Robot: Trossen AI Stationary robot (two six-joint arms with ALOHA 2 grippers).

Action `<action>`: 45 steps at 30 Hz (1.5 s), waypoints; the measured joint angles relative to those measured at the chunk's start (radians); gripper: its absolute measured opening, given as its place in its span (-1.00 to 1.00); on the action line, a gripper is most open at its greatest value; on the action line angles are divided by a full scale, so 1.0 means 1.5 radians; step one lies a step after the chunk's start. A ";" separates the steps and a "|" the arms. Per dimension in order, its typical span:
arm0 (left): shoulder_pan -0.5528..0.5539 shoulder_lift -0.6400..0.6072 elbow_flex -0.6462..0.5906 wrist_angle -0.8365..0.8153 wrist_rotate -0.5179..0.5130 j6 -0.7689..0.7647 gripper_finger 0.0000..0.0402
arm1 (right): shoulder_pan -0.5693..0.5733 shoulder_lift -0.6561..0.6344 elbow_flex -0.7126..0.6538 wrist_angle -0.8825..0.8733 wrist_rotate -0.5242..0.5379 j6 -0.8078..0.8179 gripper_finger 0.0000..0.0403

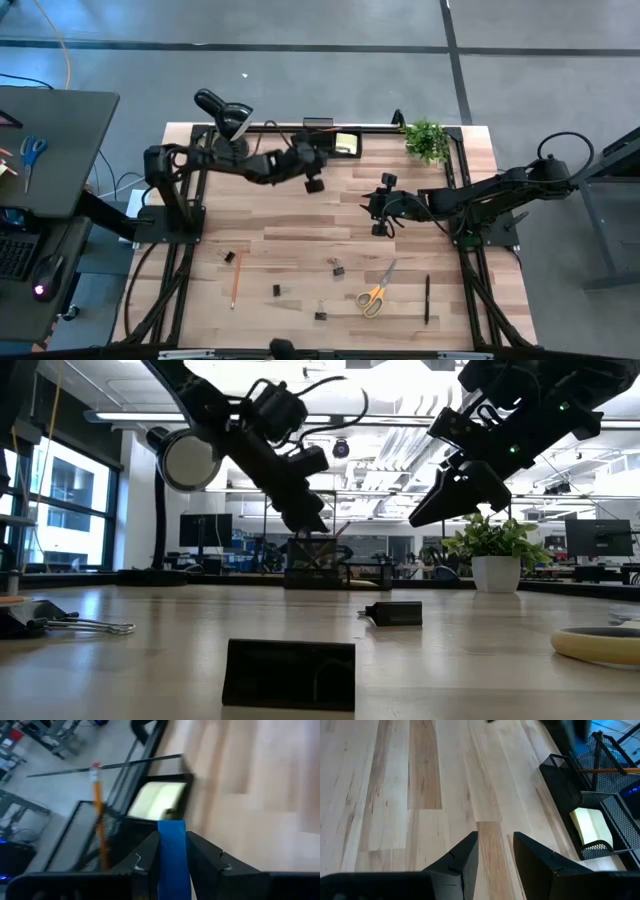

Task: Pick and place office supplies into organizer
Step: Put the blue eraser into the black desk organizer, then put the black binder clip into the black desk organizer

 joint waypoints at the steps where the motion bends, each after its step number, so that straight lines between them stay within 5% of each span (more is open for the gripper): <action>1: 0.010 0.000 0.000 0.003 0.002 0.012 -0.64 | 0.000 0.000 0.000 0.000 0.000 0.000 -0.42; 11: 0.063 0.058 0.001 0.099 0.046 0.146 -0.63 | 0.000 0.000 0.000 0.003 -0.002 -0.002 -0.42; 19: 0.063 0.086 0.000 0.123 -0.042 0.167 -0.61 | 0.000 0.000 0.000 0.000 -0.005 0.003 -0.42; 31: 0.062 0.086 0.000 0.125 -0.050 0.149 0.07 | 0.000 0.000 0.000 0.000 -0.023 0.033 -0.42; 37: 0.015 0.061 0.000 0.115 -0.184 0.149 0.13 | 0.000 0.000 0.000 -0.007 -0.026 0.033 -0.42; 41: -0.048 0.015 0.000 0.026 -0.238 0.094 0.07 | 0.000 0.000 -0.001 -0.017 -0.059 0.042 -0.42; 45: -0.124 -0.046 0.001 -0.116 -0.225 -0.074 -0.03 | 0.000 0.000 -0.024 0.019 -0.119 0.048 -0.42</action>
